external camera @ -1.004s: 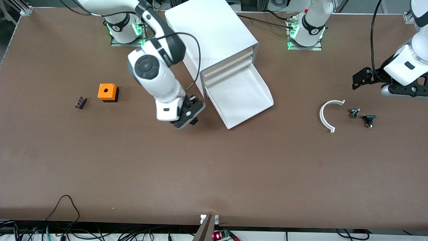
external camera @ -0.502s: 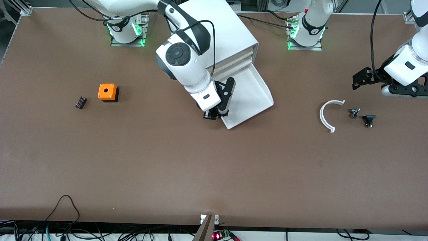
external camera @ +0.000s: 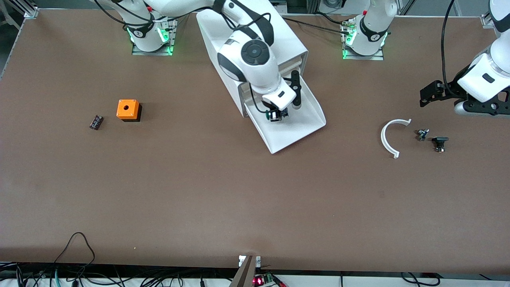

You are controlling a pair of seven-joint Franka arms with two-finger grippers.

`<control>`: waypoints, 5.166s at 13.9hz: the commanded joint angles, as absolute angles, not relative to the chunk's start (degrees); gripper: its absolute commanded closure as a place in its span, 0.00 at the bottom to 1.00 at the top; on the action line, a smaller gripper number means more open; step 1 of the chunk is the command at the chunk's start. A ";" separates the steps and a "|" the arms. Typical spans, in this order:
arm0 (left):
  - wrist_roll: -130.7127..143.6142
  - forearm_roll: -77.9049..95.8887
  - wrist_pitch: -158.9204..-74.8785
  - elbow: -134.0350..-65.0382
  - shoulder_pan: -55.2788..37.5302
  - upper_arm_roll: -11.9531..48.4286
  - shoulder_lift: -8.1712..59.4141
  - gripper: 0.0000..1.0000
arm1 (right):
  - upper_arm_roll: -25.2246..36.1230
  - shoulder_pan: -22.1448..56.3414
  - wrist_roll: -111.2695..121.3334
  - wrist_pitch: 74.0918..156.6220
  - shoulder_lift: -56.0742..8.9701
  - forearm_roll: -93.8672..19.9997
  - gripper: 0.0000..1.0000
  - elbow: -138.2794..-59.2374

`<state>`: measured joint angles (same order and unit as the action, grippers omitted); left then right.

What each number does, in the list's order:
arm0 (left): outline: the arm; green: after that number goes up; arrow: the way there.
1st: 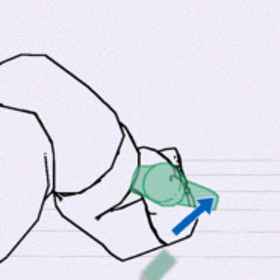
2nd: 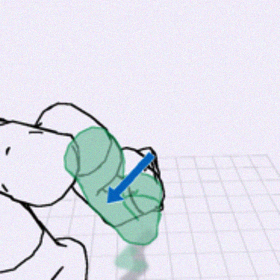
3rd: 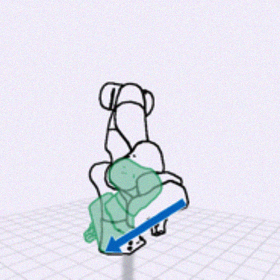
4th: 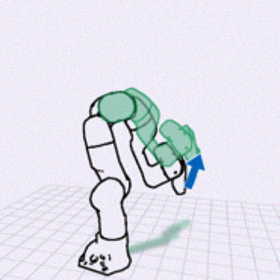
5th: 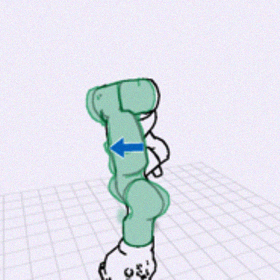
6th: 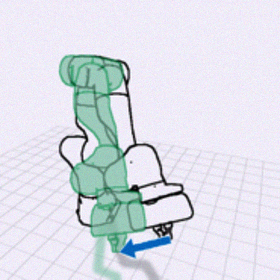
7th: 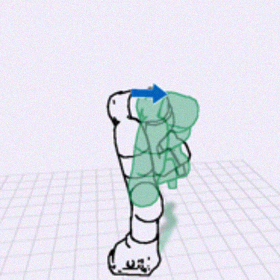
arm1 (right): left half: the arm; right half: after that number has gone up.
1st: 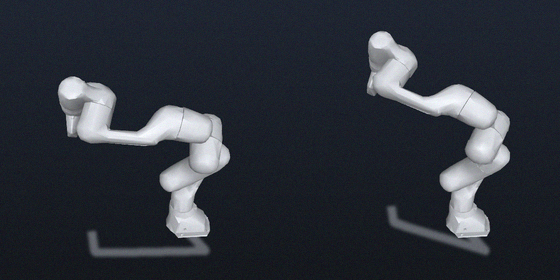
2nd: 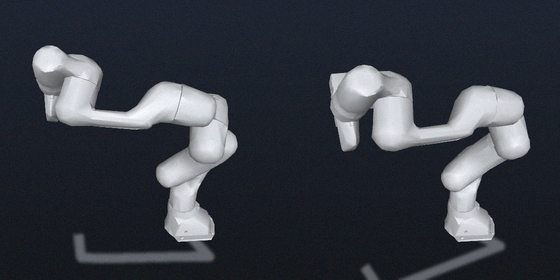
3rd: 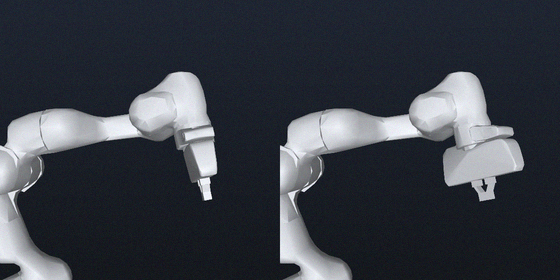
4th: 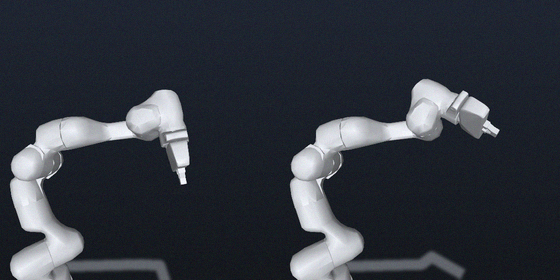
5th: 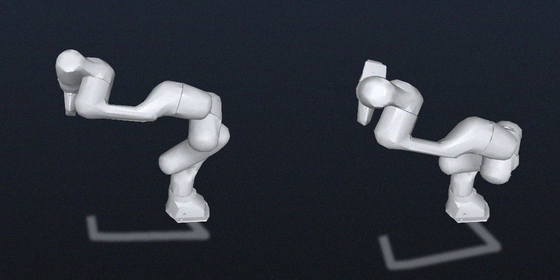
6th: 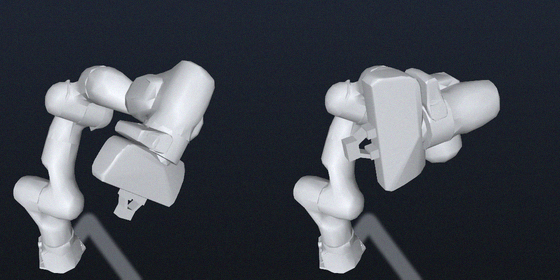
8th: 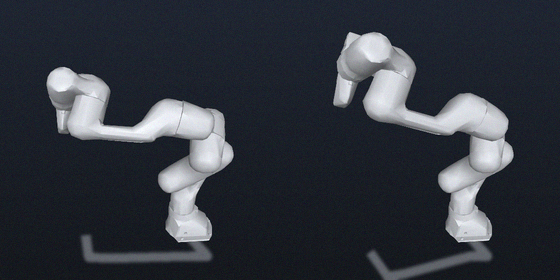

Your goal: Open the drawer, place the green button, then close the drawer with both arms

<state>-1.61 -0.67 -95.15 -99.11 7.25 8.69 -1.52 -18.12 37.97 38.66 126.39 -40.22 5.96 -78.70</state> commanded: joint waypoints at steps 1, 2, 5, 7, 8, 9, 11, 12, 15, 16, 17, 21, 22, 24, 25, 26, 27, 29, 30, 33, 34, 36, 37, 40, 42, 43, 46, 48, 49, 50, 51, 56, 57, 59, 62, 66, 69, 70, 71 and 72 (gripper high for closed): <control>-1.05 -2.20 -93.78 -97.12 7.12 8.96 -0.53 0.00 | -18.02 39.46 42.09 124.72 -42.45 7.03 0.66 -75.85; -1.05 -2.20 -93.78 -97.12 7.12 8.96 -0.44 0.00 | -18.02 39.90 43.14 124.63 -42.54 6.77 0.66 -75.85; -1.05 -2.20 -93.78 -97.12 7.12 8.96 -0.44 0.00 | -18.19 41.74 43.68 122.00 -42.54 7.03 0.66 -75.85; -1.05 -2.20 -93.78 -97.12 7.12 8.96 -0.44 0.00 | -18.11 42.53 43.86 121.55 -43.06 7.21 0.66 -75.94; -1.05 -2.20 -93.78 -97.12 7.12 8.96 -0.44 0.00 | -18.11 42.71 43.77 121.55 -43.50 7.64 0.65 -75.94; -1.05 -2.20 -93.78 -97.12 7.21 8.96 -0.44 0.00 | -18.11 43.32 43.77 121.55 -43.77 8.43 0.65 -75.94; -1.14 -2.20 -93.78 -97.12 7.21 8.96 -0.44 0.00 | -18.02 43.68 43.86 121.64 -44.73 9.14 0.64 -75.94; -1.06 -2.20 -93.78 -97.12 7.21 8.96 -0.44 0.00 | -18.02 43.86 43.94 122.08 -45.17 9.23 0.64 -75.94; -1.05 -2.20 -93.78 -97.12 7.21 8.88 -0.44 0.00 | -16.18 45.35 44.30 122.61 -46.14 9.14 0.58 -75.94; -1.14 -2.20 -93.78 -97.12 7.21 8.88 -0.44 0.00 | -16.08 45.44 43.95 122.87 -46.40 8.97 0.41 -75.94; -1.06 -2.20 -93.78 -97.12 7.21 8.88 -0.44 0.00 | -16.08 45.53 43.34 122.52 -46.32 8.62 0.12 -75.94; -1.05 -2.20 -93.78 -97.12 7.21 8.88 -0.44 0.00 | -15.73 45.44 42.72 119.20 -45.53 7.13 0.00 -70.69; -1.05 -2.20 -93.78 -97.12 7.21 8.96 -0.44 0.00 | -15.73 44.74 41.67 117.18 -45.35 6.77 0.00 -67.79; -1.05 -2.20 -93.78 -97.12 7.12 8.96 -0.44 0.00 | -15.73 42.12 41.40 113.74 -43.60 6.51 0.00 -64.78; -1.05 -2.20 -93.78 -97.12 7.21 8.96 -0.44 0.00 | -15.65 40.45 41.22 113.56 -41.77 4.76 0.00 -64.86; -1.05 -2.20 -93.78 -97.12 7.21 8.96 -0.44 0.00 | -13.64 39.65 39.74 113.38 -39.40 3.01 0.00 -65.39; -1.14 -2.20 -93.78 -97.12 7.21 8.96 -0.44 0.00 | -10.23 39.29 36.16 113.81 -37.55 2.73 0.00 -67.39; -1.05 -2.11 -93.78 -97.12 7.21 8.96 -0.44 0.00 | -7.56 36.57 26.94 114.43 -35.86 2.02 0.00 -68.38; -1.05 -2.11 -93.78 -97.12 7.21 8.96 -0.44 0.00 | -6.78 35.26 23.76 114.61 -35.08 2.37 0.00 -68.55; -1.05 -2.11 -93.78 -97.12 7.21 8.96 -0.44 0.00 | -1.86 33.23 15.32 114.18 -32.71 2.72 0.00 -71.87; -1.05 -2.11 -93.78 -97.12 7.21 8.96 -0.44 0.00 | -1.15 32.35 13.55 113.65 -31.13 2.90 0.00 -74.42; -1.05 -2.11 -93.78 -97.12 7.21 8.96 -0.44 0.00 | -0.88 29.72 4.28 113.56 -27.53 3.08 0.00 -79.52; -1.05 -2.11 -93.78 -97.12 7.21 8.96 -0.44 0.00 | -0.79 28.23 -3.35 112.95 -26.38 2.99 0.00 -81.19; -1.05 -2.11 -93.78 -97.12 7.21 8.88 -0.44 0.00 | -0.70 23.39 -19.58 109.09 -25.41 3.08 0.00 -81.12; -1.05 -2.11 -93.78 -97.12 7.21 8.96 -0.44 0.00 | -0.70 18.40 -19.78 104.35 -22.86 2.90 0.00 -80.86; -1.05 -2.11 -93.78 -97.12 7.21 8.96 -0.44 0.00 | -0.70 15.32 -19.60 102.41 -21.81 2.64 0.00 -80.69; -1.05 -2.11 -93.78 -97.12 7.21 8.88 -0.44 0.00 | 0.87 9.77 -19.51 98.09 -17.77 2.20 0.00 -79.01; -1.05 -2.11 -93.78 -97.12 7.21 8.96 -0.44 0.00 | 2.28 7.57 -19.16 97.12 -16.27 2.11 0.00 -79.28; -1.05 -2.11 -93.78 -97.12 7.21 8.96 -0.44 0.00 | 2.81 7.12 -17.07 97.03 -15.22 2.20 0.00 -79.80; -1.05 -2.11 -93.78 -97.12 7.21 8.96 -0.44 0.00 | 4.38 7.03 -14.27 97.29 -13.90 2.20 0.00 -81.37; -1.05 -2.11 -93.78 -97.12 7.21 8.96 -0.44 0.00 | 5.61 6.77 -10.85 97.38 -12.23 2.20 0.00 -83.39; -1.05 -2.11 -93.78 -97.12 7.12 8.96 -0.44 0.00 | 6.24 5.01 -7.30 96.06 -4.58 2.20 0.00 -93.85; -1.05 -2.11 -93.78 -97.12 7.12 8.96 -0.53 0.00 | 6.24 4.84 -7.12 96.50 -3.53 2.20 0.00 -95.61; -1.05 -2.11 -93.78 -97.12 7.12 8.96 -0.53 0.00 | 6.24 3.43 -4.67 96.77 -2.38 2.20 0.00 -97.20; -1.05 -2.11 -93.78 -97.12 7.12 8.96 -0.44 0.00 | 6.24 3.16 -3.34 96.51 -2.20 2.63 0.00 -97.73; -1.14 -1.93 -93.78 -96.94 7.21 8.88 -0.18 0.00 | 6.15 3.16 -1.67 96.94 -0.36 2.64 0.00 -100.10; -1.05 -1.32 -93.87 -96.68 7.29 8.88 0.26 0.00 | 6.33 3.08 0.08 99.04 1.92 2.64 0.00 -103.26; -1.05 -1.41 -93.95 -96.07 7.21 8.96 0.61 0.00 | 6.33 3.08 0.52 99.57 2.80 2.64 0.00 -104.40; -1.05 -1.41 -94.39 -96.06 7.12 8.88 1.05 0.00 | 6.24 3.16 0.53 99.75 3.68 2.64 0.00 -105.37; -0.62 -1.41 -95.26 -96.33 6.77 8.96 1.92 0.00 | 6.07 3.16 0.53 99.93 4.39 2.72 0.00 -105.99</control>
<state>-1.55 -0.67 -95.28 -98.70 7.25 8.73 -0.63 6.67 3.72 -0.80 98.41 0.69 2.85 -102.12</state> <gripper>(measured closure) 0.000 0.000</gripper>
